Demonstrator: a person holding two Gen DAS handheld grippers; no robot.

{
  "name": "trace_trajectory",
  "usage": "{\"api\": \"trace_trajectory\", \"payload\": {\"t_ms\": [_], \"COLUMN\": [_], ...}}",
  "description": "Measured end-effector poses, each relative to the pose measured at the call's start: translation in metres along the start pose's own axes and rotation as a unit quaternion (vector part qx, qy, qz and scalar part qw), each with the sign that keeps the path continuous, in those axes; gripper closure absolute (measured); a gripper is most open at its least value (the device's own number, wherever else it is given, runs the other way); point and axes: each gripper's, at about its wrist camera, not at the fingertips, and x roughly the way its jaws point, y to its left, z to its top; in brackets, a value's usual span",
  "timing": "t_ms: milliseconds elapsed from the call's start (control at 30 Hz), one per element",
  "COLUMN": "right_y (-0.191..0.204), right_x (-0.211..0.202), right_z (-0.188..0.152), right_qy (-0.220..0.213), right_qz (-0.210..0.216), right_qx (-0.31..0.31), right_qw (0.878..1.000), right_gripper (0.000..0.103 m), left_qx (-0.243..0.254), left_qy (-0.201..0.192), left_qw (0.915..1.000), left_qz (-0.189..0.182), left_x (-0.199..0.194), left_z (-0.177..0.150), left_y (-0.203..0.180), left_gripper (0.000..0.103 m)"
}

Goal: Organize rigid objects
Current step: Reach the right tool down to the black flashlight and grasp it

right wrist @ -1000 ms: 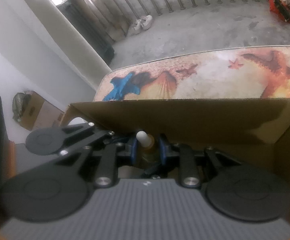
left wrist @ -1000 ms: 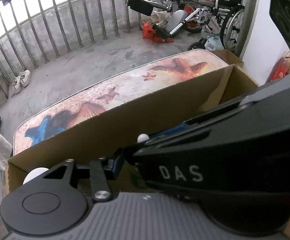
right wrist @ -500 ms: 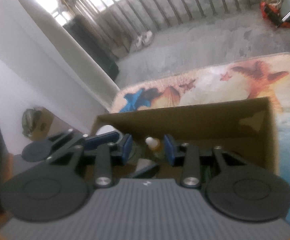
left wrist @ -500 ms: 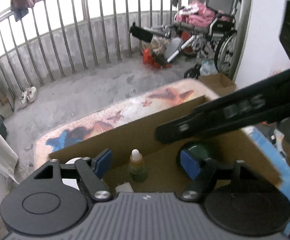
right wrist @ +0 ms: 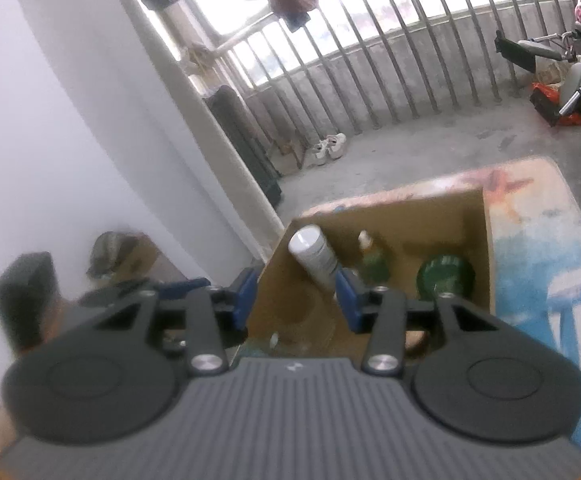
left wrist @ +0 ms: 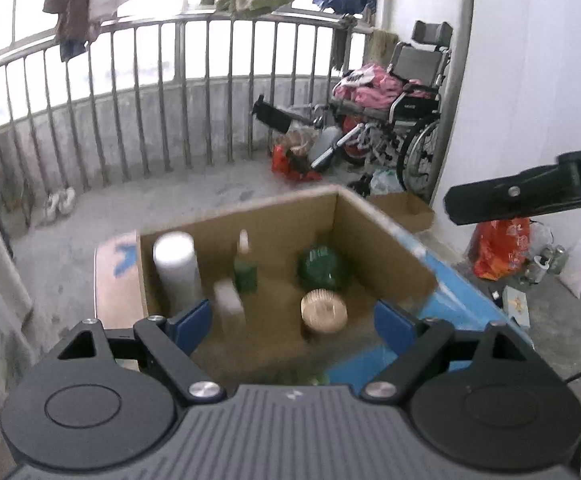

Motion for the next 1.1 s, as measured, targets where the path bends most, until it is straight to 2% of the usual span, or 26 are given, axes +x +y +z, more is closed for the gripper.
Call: {"api": "trace_trajectory", "payload": {"t_ms": [100, 233, 333, 467, 633, 700, 1100], "right_y": [0.005, 0.006, 0.002, 0.003, 0.007, 0.004, -0.005], "right_x": [-0.006, 0.012, 0.040, 0.069, 0.092, 0.102, 0.145], "right_z": [-0.040, -0.091, -0.124, -0.154, -0.166, -0.156, -0.157], "right_qy": [0.007, 0.027, 0.059, 0.094, 0.111, 0.114, 0.139], "right_qz": [0.002, -0.019, -0.036, -0.038, -0.046, -0.048, -0.048], "right_qx": [0.007, 0.017, 0.044, 0.069, 0.070, 0.070, 0.086], "right_qw": [1.000, 0.999, 0.997, 0.992, 0.990, 0.990, 0.985], "right_gripper": [0.059, 0.059, 0.059, 0.059, 0.059, 0.059, 0.062], "left_qx": [-0.018, -0.059, -0.080, -0.090, -0.085, -0.083, -0.083], "left_qy": [0.021, 0.065, 0.093, 0.101, 0.105, 0.105, 0.112], "left_qw": [0.9994, 0.9955, 0.9915, 0.9902, 0.9902, 0.9903, 0.9901], "left_qz": [0.021, 0.036, 0.042, 0.036, 0.036, 0.036, 0.015], "left_x": [0.005, 0.025, 0.039, 0.048, 0.058, 0.062, 0.079], "left_z": [-0.037, -0.077, -0.097, -0.113, -0.123, -0.125, -0.134], "left_y": [-0.006, -0.003, 0.003, 0.010, 0.005, 0.004, 0.014], "left_gripper": [0.014, 0.014, 0.016, 0.017, 0.017, 0.019, 0.033]}}
